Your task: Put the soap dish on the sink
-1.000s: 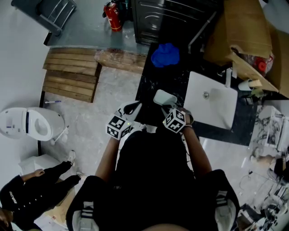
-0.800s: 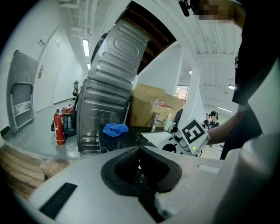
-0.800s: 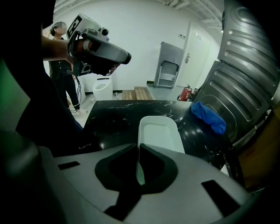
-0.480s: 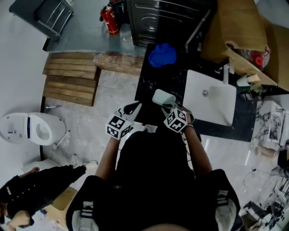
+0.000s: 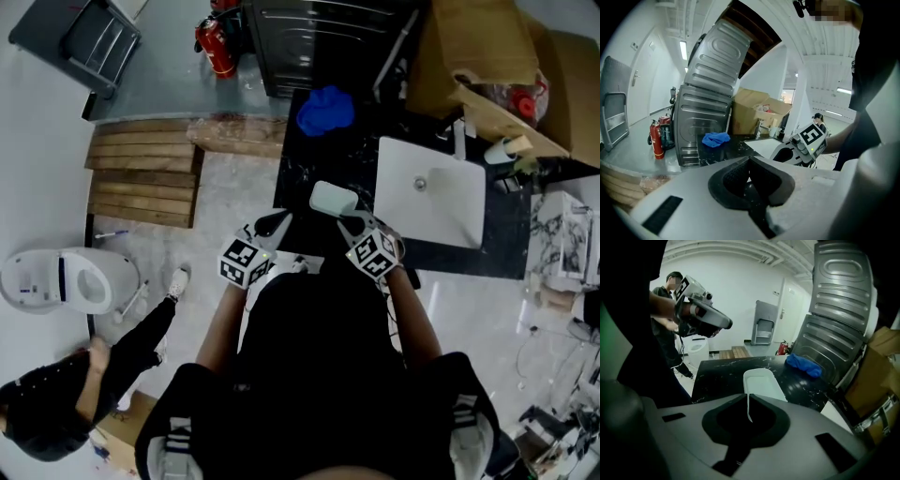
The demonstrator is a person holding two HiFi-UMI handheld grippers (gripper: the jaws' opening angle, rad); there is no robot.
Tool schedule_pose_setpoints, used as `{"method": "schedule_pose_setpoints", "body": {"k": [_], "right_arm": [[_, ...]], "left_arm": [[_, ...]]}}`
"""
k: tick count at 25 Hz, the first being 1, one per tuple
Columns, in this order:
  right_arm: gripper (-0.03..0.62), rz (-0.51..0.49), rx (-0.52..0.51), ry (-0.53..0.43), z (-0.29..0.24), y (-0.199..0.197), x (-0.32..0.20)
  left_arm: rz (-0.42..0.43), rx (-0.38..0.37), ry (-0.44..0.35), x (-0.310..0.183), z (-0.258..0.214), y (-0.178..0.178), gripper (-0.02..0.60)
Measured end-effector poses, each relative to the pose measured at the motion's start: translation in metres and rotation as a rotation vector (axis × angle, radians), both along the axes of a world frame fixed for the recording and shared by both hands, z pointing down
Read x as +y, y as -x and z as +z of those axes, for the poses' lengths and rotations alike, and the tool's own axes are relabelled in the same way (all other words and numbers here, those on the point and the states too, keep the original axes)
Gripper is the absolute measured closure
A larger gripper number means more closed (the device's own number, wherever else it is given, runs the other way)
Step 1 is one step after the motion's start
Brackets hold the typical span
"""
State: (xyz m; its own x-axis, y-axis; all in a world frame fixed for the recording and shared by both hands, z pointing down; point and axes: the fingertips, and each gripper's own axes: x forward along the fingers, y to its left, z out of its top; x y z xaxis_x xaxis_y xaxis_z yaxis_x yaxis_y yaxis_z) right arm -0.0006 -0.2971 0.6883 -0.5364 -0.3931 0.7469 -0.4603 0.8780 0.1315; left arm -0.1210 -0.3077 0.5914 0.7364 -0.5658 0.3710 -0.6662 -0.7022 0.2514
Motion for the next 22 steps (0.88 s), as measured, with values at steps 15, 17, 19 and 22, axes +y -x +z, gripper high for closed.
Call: {"method": "schedule_pose_setpoints", "body": {"k": [15, 17, 19, 22], "right_arm": [[0.599, 0.189, -0.193, -0.048, -0.038, -0.03, 0.002], [0.599, 0.192, -0.193, -0.05, -0.038, -0.03, 0.006], [0.599, 0.195, -0.19, -0.049, -0.038, -0.03, 0.011], [0.599, 0.201, -0.19, -0.049, -0.038, -0.032, 0.017]], "left_arm": [[0.075, -0.009, 0.006, 0.017, 0.001, -0.018, 0.581], [0.079, -0.011, 0.006, 0.02, 0.001, -0.018, 0.581], [0.084, -0.011, 0.005, 0.023, 0.001, -0.019, 0.581], [0.09, -0.012, 0.003, 0.026, -0.001, -0.02, 0.581]]}}
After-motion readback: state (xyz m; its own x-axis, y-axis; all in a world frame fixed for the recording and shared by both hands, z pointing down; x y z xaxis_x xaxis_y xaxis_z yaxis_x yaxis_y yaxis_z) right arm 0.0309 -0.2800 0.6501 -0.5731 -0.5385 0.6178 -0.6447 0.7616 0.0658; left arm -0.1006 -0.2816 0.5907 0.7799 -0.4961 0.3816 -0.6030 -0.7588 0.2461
